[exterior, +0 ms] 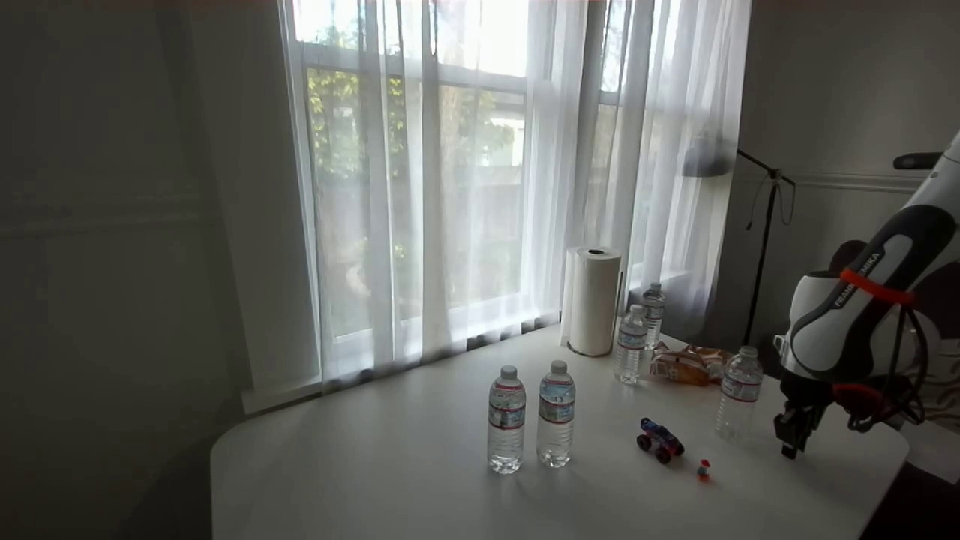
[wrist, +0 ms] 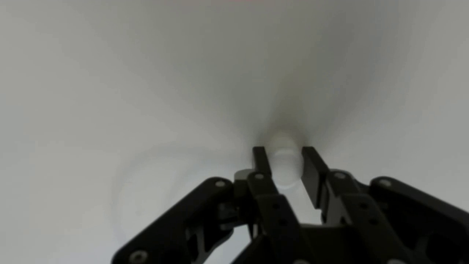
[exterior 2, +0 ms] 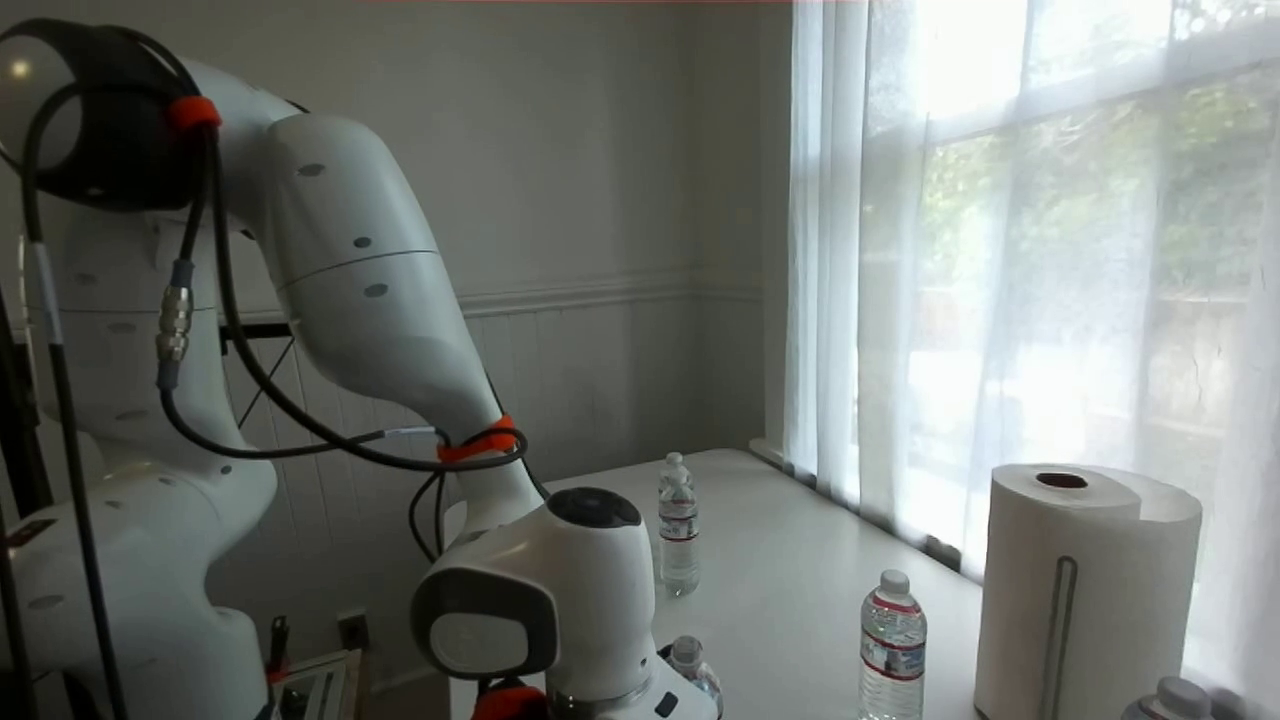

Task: Pick up the white cap on the right and put it on the open water bottle

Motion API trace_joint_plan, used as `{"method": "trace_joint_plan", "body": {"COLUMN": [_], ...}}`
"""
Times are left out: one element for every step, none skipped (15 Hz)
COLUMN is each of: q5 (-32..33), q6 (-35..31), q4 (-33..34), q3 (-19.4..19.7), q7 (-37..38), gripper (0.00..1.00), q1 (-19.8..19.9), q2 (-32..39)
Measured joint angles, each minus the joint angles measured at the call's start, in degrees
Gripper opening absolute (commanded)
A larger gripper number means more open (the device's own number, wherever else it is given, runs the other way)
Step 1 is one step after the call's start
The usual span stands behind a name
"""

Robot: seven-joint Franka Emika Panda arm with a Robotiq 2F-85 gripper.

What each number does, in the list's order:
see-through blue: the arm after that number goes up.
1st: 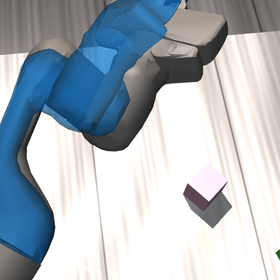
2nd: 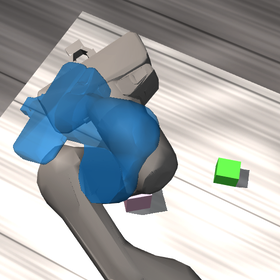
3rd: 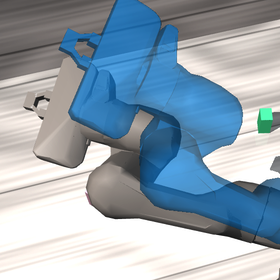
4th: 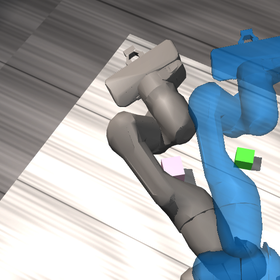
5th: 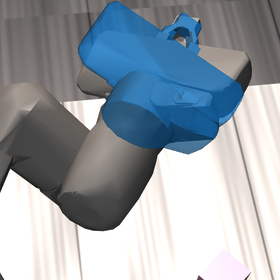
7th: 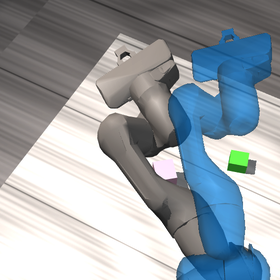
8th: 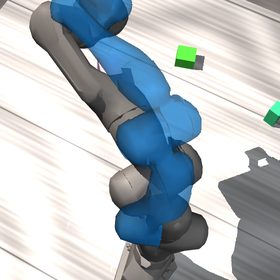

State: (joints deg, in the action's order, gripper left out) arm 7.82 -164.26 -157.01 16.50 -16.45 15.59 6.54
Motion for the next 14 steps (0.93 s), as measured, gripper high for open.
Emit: {"method": "trace_joint_plan", "body": {"q5": [0.14, 0.23, 0.4, 0.71, 1.27, 2.18, 3.2, 4.04, 4.94, 5.73, 6.38, 7.13, 7.76, 8.37], "q6": [0.0, 0.0, 0.0, 0.0, 0.0, 0.0, 0.0, 0.02, 0.08, 0.16, 0.27, 0.47, 0.73, 0.96], "q4": [-0.01, -0.02, -0.02, -0.02, -0.02, -0.02, -0.03, -0.03, -0.03, -0.03, -0.04, -0.04, -0.03, -0.03], "q3": [0.16, 0.33, 0.54, 0.81, 1.15, 1.61, 2.11, 2.55, 2.95, 3.25, 3.4, 3.5, 3.52, 3.52], "q7": [0.03, 0.03, 0.05, 0.09, 0.26, 0.63, 1.07, 1.39, 1.67, 1.9, 2.11, 2.35, 2.55, 2.7], "gripper": [0.26, 0.24, 0.24, 0.24, 0.24, 0.24, 0.24, 0.24, 0.24, 0.23, 0.24, 0.23, 0.23, 0.23], "q1": [0.0, 0.0, 0.0, 0.0, 0.0, 0.0, 0.01, 0.05, 0.12, 0.24, 0.43, 0.72, 1.01, 1.32], "q2": [-0.08, -0.22, -0.46, -0.83, -1.32, -1.87, -2.53, -3.23, -4.03, -4.82, -5.67, -6.56, -7.51, -8.46]}}
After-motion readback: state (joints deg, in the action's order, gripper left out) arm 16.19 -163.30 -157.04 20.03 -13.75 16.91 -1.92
